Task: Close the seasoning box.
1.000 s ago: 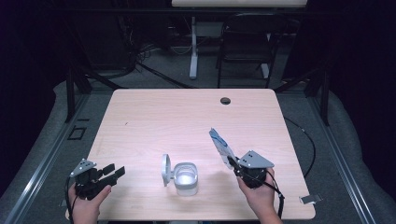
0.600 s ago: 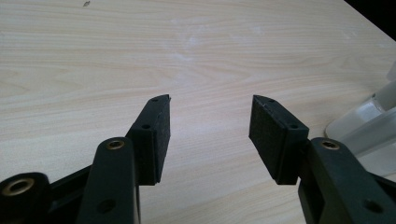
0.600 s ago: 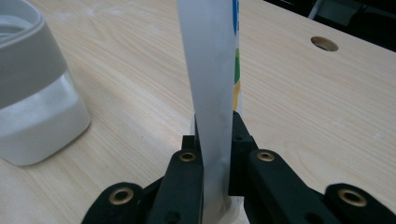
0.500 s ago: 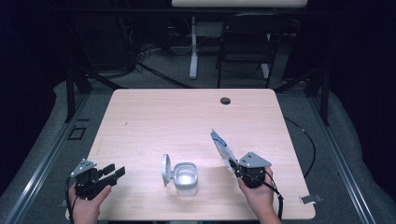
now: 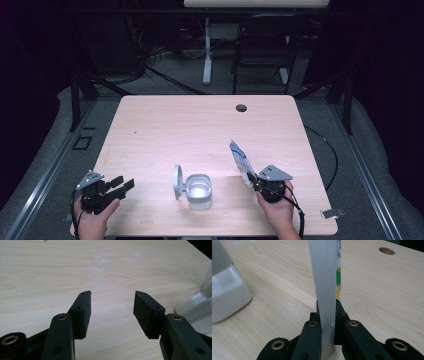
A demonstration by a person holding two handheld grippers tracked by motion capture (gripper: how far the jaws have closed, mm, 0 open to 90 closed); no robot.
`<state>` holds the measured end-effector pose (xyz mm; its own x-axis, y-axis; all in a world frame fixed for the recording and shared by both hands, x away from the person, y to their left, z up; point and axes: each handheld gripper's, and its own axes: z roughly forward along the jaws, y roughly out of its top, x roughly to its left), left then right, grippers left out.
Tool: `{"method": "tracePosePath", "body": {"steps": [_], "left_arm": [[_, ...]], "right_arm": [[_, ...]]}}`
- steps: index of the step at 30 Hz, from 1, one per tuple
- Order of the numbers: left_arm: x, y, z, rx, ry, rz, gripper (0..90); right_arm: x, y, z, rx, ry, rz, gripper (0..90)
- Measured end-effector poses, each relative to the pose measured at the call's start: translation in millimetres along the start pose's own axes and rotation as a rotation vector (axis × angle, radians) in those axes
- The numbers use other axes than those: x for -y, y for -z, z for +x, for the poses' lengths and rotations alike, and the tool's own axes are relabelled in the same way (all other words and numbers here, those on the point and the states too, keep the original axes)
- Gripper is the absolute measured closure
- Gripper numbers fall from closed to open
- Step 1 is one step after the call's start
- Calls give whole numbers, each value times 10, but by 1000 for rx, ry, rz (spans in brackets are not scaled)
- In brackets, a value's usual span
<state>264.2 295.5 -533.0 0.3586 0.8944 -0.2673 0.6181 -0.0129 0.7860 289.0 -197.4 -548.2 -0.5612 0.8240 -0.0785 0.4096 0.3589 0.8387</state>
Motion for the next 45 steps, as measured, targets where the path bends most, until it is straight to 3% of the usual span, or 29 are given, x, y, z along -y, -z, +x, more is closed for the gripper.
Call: {"method": "tracePosePath", "body": {"steps": [18,30,42,45], "left_arm": [[5,-1,5,-2,3,0,489],[4,4,9,-3,6,3,489],[-2,14,13,-1,4,0,489],[-3,16,12,-2,3,6,489]], "right_arm": [[74,4,-4,-43,40,-5,867],[123,19,-18,-42,28,-3,842],[166,68,-74,-32,38,49,797],[200,84,-114,-39,7,43,786]]}}
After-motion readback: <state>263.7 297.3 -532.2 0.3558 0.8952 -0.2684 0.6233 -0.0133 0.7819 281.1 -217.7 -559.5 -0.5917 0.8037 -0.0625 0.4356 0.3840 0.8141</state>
